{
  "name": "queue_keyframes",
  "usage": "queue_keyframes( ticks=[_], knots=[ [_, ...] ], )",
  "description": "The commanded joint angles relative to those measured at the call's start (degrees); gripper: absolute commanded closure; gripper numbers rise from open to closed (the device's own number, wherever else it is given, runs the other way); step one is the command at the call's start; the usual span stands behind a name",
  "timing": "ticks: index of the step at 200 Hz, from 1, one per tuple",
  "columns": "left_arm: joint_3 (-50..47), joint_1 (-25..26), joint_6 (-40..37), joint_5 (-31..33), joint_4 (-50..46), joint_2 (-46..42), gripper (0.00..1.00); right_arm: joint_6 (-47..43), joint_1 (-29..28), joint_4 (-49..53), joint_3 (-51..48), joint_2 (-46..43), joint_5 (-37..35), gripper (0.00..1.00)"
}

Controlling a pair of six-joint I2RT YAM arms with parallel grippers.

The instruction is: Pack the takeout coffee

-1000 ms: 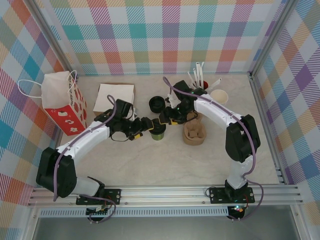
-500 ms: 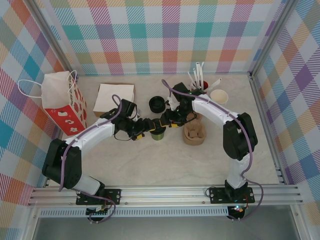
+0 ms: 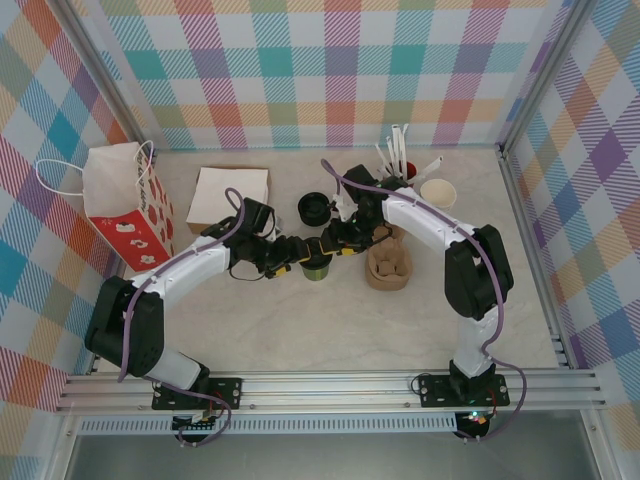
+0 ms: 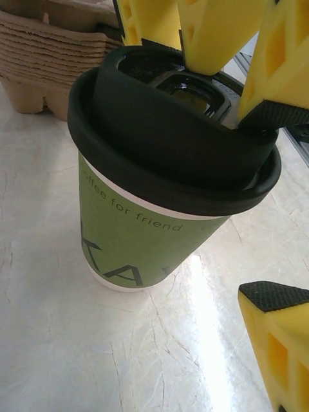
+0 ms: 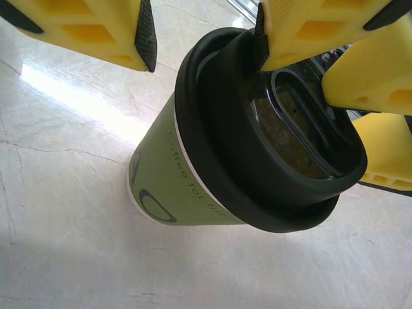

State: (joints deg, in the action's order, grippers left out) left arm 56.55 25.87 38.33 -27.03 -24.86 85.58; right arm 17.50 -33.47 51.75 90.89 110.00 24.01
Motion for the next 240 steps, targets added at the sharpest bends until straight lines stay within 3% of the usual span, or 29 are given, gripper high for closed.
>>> queue_keyframes(
  ticks=[1, 103, 153, 211, 240],
  knots=[
    [-3.1, 0.5, -0.9, 4.7, -3.6, 2.0, 0.37, -1.4, -0.9, 7.4, -2.3, 3.7, -5.9, 0.55],
    [-8.6, 0.4, 0.3, 5.0, -2.8, 2.2, 0.42, -2.0, -1.0, 10.2, -3.3, 4.6, -9.7, 0.55],
    [-3.8, 0.4, 0.4, 4.4, -3.4, 1.4, 0.42, -2.0, -0.9, 6.8, 3.2, 3.5, -7.6, 0.52],
    [5.2, 0.2, -1.3, 4.3, -7.3, -1.1, 0.31, -2.9, -0.9, 5.9, 8.9, -0.5, -11.0, 0.3],
    [5.7, -0.9, -2.1, 6.7, -10.0, -5.7, 0.26, -4.3, -1.4, 7.1, 9.2, -2.3, -12.2, 0.26]
  ],
)
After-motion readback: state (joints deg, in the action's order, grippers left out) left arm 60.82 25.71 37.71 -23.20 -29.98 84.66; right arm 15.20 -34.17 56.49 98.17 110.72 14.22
